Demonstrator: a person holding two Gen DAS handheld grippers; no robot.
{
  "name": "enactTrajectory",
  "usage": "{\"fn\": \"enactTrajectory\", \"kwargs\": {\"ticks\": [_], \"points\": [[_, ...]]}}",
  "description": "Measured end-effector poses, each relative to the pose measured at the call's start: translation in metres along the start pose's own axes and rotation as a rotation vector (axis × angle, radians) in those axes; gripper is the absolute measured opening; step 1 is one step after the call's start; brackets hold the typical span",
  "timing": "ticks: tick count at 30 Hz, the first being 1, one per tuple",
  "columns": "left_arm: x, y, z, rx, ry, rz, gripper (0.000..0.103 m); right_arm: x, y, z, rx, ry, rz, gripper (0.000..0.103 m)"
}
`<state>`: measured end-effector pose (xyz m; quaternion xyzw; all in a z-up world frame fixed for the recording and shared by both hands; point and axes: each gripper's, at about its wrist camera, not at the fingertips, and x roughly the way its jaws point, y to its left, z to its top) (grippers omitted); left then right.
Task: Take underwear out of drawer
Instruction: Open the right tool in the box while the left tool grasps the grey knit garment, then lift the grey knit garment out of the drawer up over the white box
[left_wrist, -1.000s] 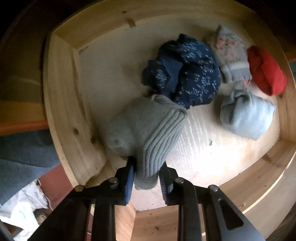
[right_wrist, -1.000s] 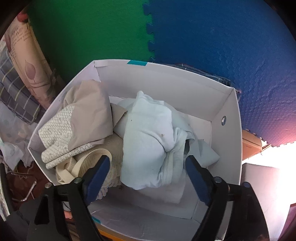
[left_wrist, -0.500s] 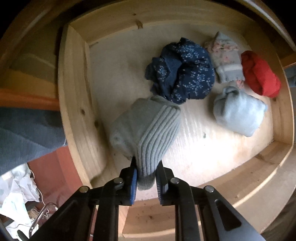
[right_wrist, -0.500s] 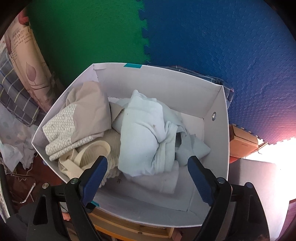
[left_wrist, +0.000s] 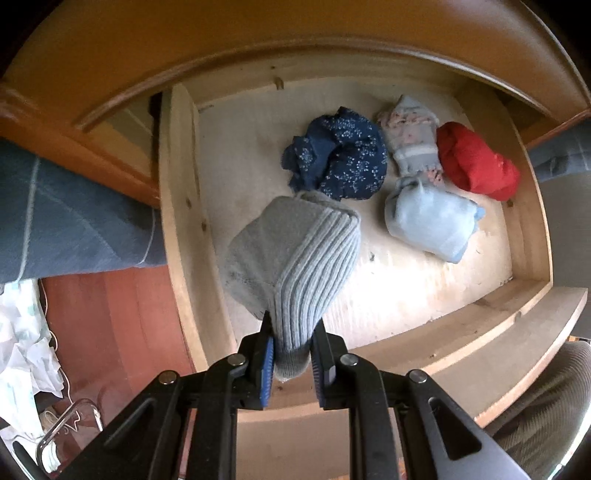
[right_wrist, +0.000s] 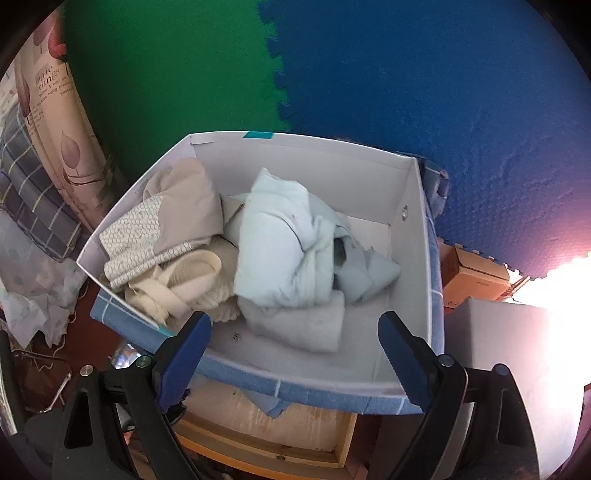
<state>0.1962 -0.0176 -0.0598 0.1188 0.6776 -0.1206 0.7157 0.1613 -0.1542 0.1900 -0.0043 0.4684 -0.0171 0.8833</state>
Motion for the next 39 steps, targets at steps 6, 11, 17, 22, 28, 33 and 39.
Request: {"fn": "enactTrajectory", "kwargs": {"ticks": [6,11,17,22,28,33,39], "points": [[-0.021,0.001,-0.013,-0.001,-0.044,0.001,0.017,-0.023,-0.014,-0.023,0.065,-0.124,-0.013,0.091],[-0.046,0.011,-0.014,-0.006,-0.085,-0.011,0.017,-0.045,-0.018,-0.047,0.080,-0.228,-0.044,0.092],[-0.069,0.024,-0.016,-0.016,-0.122,-0.023,0.017,-0.056,-0.011,-0.090,0.061,-0.325,-0.106,0.096],[-0.085,0.022,-0.023,-0.010,-0.153,-0.036,0.017,-0.037,0.000,-0.125,0.017,-0.277,-0.115,0.102],[-0.106,0.018,-0.031,-0.002,-0.196,-0.038,0.017,0.040,-0.002,-0.154,0.014,0.033,-0.086,0.101],[-0.132,0.014,-0.039,0.019,-0.245,-0.042,0.017,0.083,-0.007,-0.171,0.026,0.224,-0.067,0.101],[-0.166,0.014,-0.046,0.028,-0.312,-0.042,0.017,0.096,-0.007,-0.180,0.027,0.293,-0.044,0.101]]}}
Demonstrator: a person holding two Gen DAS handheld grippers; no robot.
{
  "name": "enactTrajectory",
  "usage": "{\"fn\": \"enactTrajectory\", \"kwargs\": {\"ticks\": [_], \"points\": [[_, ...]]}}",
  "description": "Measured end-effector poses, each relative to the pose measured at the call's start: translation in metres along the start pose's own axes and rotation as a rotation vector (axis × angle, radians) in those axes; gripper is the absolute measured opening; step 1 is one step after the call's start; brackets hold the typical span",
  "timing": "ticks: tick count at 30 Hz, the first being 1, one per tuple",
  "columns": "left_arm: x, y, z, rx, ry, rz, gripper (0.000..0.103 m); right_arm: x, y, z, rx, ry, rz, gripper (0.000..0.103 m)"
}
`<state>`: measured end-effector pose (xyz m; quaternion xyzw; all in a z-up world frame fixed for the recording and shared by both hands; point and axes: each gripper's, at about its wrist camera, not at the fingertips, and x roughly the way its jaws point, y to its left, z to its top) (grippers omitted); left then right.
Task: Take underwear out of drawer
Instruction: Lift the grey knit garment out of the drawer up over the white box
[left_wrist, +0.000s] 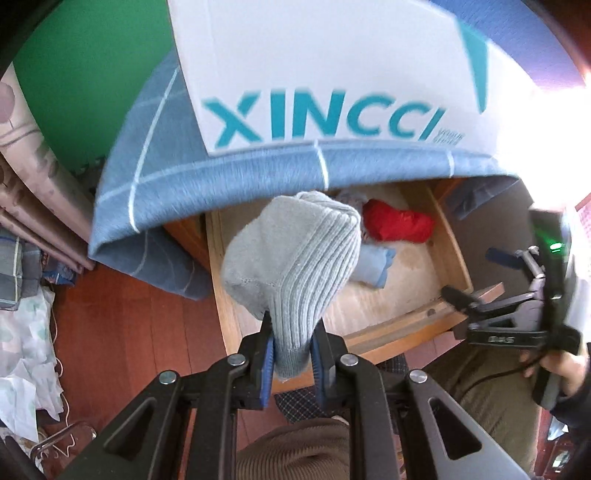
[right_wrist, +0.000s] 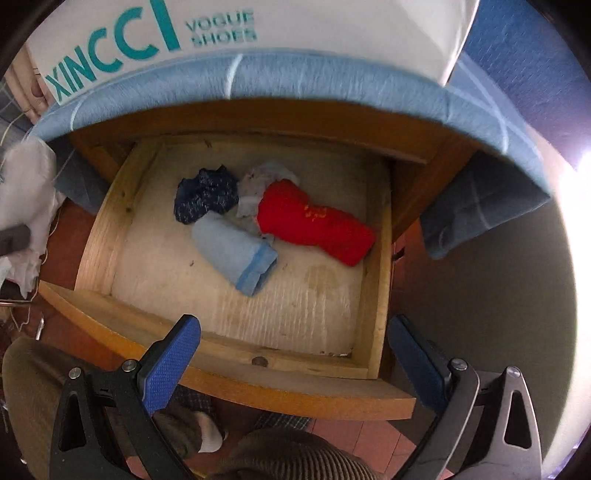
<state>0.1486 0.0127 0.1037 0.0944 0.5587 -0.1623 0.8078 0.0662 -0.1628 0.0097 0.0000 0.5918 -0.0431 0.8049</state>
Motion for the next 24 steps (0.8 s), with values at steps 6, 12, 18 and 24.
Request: {"fn": "enactTrajectory", "kwargs": {"ticks": [6,12,18,24], "points": [[-0.035,0.002,0.006,-0.014,-0.066,-0.022,0.017,0.010,-0.005,0.001,0.035,0.033,0.027,0.101],[-0.076,0.005,0.015,-0.013,-0.135,-0.038,0.017,0.013,-0.005,0.000,0.030,0.043,0.026,0.101],[-0.123,0.004,0.028,0.001,-0.219,-0.043,0.017,0.014,-0.001,0.001,0.013,0.045,0.021,0.101],[-0.162,0.006,0.057,0.018,-0.298,-0.001,0.017,0.013,-0.001,0.000,0.015,0.037,0.017,0.101]]}}
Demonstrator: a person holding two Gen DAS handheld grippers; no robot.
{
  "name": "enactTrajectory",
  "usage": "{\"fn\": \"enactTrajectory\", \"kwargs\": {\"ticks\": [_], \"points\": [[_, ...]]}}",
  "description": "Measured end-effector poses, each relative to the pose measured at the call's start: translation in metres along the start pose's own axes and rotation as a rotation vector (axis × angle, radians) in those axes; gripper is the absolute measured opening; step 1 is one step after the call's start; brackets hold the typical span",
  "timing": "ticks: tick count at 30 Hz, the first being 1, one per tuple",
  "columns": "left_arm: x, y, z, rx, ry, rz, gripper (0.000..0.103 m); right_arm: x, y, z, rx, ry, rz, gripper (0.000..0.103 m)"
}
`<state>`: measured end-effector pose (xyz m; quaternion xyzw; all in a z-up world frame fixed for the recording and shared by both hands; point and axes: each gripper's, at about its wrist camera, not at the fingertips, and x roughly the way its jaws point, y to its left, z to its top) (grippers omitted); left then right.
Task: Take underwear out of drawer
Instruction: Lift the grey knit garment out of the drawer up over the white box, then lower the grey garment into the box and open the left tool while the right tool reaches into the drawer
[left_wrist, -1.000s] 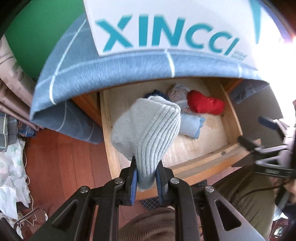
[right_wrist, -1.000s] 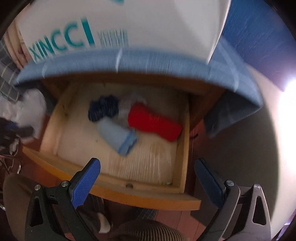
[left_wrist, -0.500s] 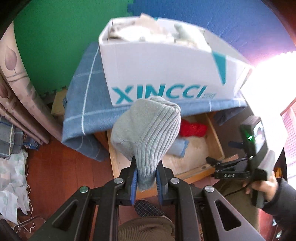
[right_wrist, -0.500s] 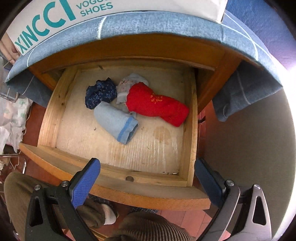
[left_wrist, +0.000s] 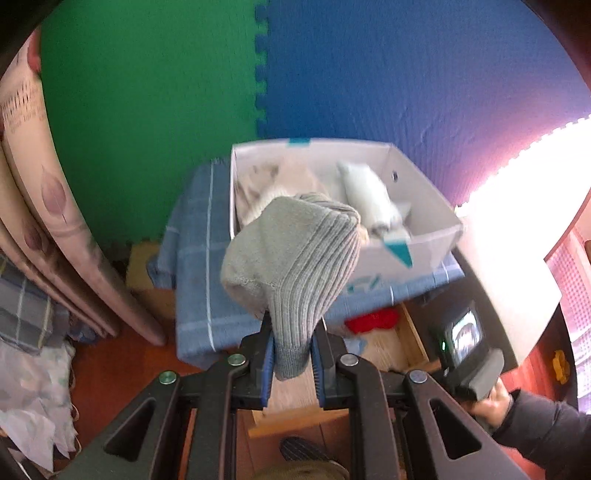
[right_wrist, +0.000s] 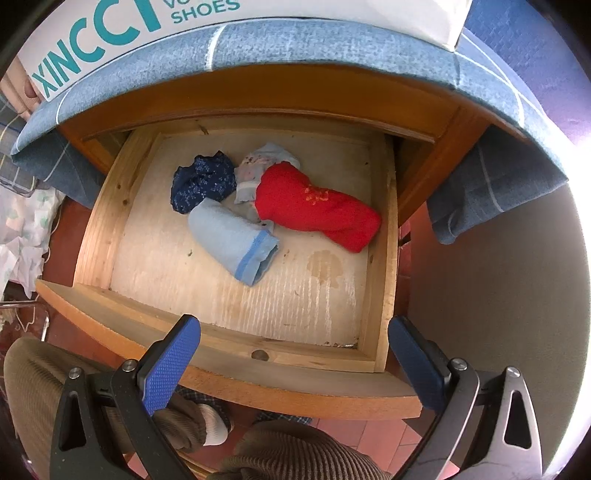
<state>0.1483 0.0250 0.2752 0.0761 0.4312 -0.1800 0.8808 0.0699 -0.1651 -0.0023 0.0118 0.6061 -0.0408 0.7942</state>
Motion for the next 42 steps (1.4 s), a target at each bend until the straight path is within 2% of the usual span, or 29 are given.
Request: {"fn": "enactTrajectory", "kwargs": {"ticks": [7,14,17,21,27,31,34,42], "points": [[-0.007,-0.004,0.046,0.019,-0.059,0.017,0.017,-0.003,0.009,0.000,-0.047,-0.014,-0.024,0.101],[0.016,-0.015,0.081,0.050,-0.048,0.034,0.017,-0.002,0.009,0.002,-0.056,-0.005,-0.005,0.100],[0.030,-0.016,0.092,0.045,-0.037,0.038,0.017,-0.002,0.016,0.007,-0.112,0.003,0.019,0.099],[0.048,-0.019,0.105,0.048,-0.022,0.054,0.017,-0.002,0.028,0.010,-0.210,-0.024,-0.044,0.099],[0.087,-0.020,0.114,0.022,0.019,0.055,0.017,0.003,0.029,0.009,-0.221,0.001,-0.016,0.099],[0.119,-0.020,0.110,0.007,0.067,0.048,0.017,0.005,0.031,0.013,-0.254,0.030,0.058,0.099],[0.142,-0.015,0.104,-0.011,0.102,0.062,0.017,0.006,0.031,0.017,-0.292,0.032,0.064,0.099],[0.164,-0.003,0.102,-0.030,0.107,0.077,0.021,0.016,0.028,0.033,-0.323,0.037,0.077,0.091]]}}
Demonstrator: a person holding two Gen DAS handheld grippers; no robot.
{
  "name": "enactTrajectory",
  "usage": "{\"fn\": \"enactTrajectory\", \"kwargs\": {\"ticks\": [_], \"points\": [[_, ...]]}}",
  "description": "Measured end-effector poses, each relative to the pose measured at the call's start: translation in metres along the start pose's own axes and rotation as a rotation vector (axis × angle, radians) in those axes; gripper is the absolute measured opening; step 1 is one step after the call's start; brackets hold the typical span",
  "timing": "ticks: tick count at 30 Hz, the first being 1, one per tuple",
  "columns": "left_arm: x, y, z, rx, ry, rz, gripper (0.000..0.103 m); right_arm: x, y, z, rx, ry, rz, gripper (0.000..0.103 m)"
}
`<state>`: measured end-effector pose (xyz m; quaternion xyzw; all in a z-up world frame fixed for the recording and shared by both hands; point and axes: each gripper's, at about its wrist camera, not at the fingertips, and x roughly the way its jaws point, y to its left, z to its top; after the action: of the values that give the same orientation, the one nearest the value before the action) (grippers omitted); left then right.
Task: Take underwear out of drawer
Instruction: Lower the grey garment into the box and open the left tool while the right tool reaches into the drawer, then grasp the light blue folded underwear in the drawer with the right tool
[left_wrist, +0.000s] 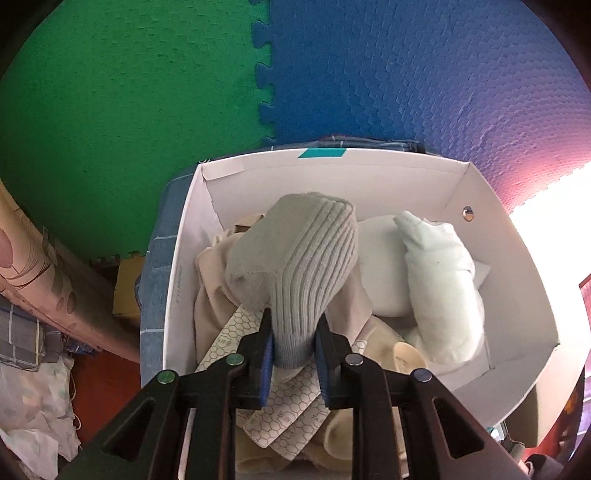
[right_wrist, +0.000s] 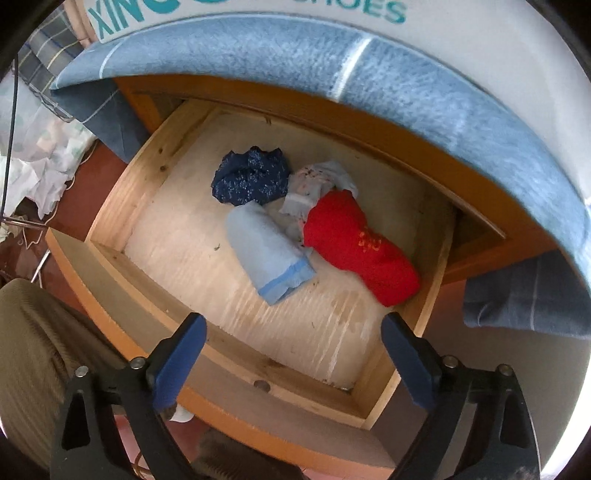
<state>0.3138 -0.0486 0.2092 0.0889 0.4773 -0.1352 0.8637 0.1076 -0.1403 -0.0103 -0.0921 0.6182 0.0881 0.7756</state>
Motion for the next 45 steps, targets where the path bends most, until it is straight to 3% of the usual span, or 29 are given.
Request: {"fn": "enactTrajectory", "kwargs": {"ticks": [6,8,10,16,27,40,45], "points": [[0.007,-0.004,-0.002,0.021,-0.012,0.011,0.022,0.018,0.010,0.009,-0.060,0.034,0.014,0.086],[0.007,-0.003,-0.001,0.024,-0.012,0.012,0.025,0.022,0.014,0.012,-0.082,0.043,0.013,0.080],[0.008,-0.001,-0.001,0.017,-0.011,0.019,0.034,0.027,0.019,0.016,-0.105,0.048,0.008,0.079],[0.005,0.006,-0.003,-0.008,-0.014,0.023,0.048,0.037,0.029,0.029,-0.161,0.057,-0.011,0.079],[-0.020,0.008,-0.010,0.002,-0.040,0.031,0.052,0.064,0.047,0.041,-0.293,0.108,-0.070,0.079],[-0.059,0.020,-0.027,-0.017,-0.094,0.018,0.053,0.102,0.063,0.056,-0.373,0.171,-0.073,0.079],[-0.065,0.025,-0.035,-0.031,-0.094,0.002,0.053,0.117,0.061,0.064,-0.368,0.199,-0.047,0.073]]}}
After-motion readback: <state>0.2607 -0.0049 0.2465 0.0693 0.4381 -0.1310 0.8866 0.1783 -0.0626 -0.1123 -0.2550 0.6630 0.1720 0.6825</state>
